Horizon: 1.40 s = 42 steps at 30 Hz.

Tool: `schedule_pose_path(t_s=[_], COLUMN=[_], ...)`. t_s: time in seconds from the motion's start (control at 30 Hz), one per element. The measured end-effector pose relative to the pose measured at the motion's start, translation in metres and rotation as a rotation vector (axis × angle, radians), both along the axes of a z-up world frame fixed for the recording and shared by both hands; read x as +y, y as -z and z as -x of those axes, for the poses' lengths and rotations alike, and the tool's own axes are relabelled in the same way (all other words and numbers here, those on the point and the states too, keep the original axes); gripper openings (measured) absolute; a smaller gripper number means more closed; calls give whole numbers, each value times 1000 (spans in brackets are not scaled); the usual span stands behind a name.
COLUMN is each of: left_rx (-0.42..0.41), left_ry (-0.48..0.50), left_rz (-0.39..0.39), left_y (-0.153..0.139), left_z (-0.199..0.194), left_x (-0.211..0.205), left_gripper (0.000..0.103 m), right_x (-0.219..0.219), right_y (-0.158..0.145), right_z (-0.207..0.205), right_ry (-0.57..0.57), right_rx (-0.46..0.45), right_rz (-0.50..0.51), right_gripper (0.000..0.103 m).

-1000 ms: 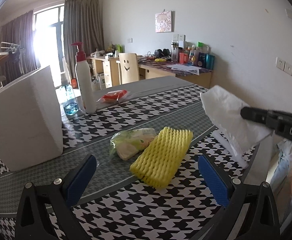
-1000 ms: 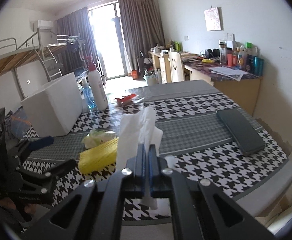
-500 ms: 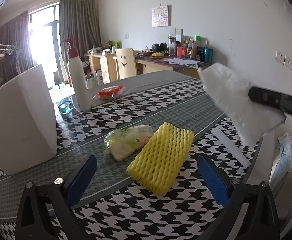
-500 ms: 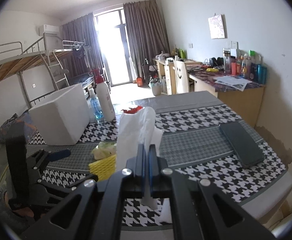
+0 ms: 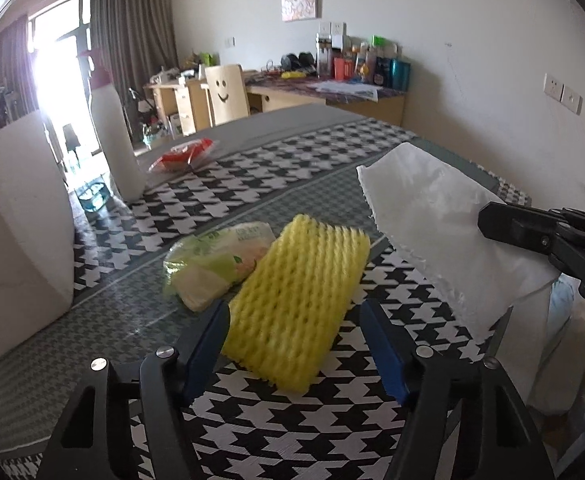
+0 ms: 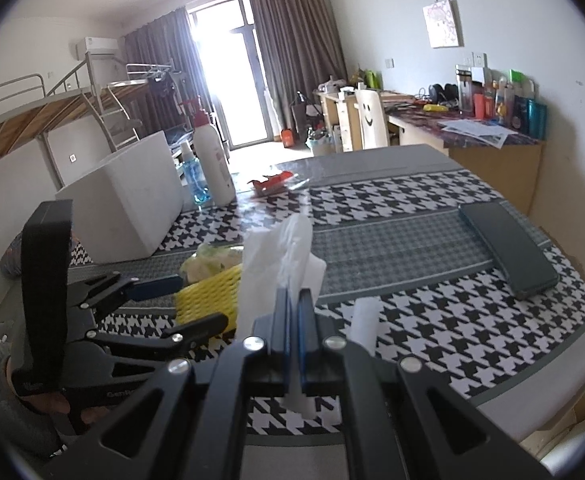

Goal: Organize soft objects
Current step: 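Lower the left tool onto the yellow foam net and close it, then lift the yellow net with the left tool while the right tool carries the tissue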

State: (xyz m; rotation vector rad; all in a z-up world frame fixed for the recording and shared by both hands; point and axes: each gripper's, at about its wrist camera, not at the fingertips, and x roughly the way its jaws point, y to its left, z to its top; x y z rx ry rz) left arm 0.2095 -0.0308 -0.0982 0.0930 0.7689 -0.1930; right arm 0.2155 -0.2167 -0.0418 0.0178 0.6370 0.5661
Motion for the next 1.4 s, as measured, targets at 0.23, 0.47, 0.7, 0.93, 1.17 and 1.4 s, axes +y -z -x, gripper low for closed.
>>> schedule_pose_path(t_s=[0.23, 0.47, 0.7, 0.93, 1.17, 1.4], left_rx=[68, 62, 25, -18, -26, -39], left_ry=[-8, -16, -23, -45, -53, -62], left_rz=[-15, -42, -21, -6, 12, 32], left_y=[10, 9, 0, -14, -15, -17], left_z=[-8, -6, 3, 11, 17, 25], left_x=[0, -1, 3, 12, 18, 26], left_gripper=[43, 20, 11, 11, 11, 11], right_x=[2, 5, 9, 17, 35, 44], right_y=[12, 22, 29, 33, 44, 49], right_z=[-6, -6, -7, -5, -3, -4], right_ry=[-3, -22, -33, -56, -71, -60], right_rx=[41, 68, 96, 96, 111, 129], right_rz=[23, 39, 62, 79, 160, 225], right_gripper=[5, 6, 16, 53, 53, 53])
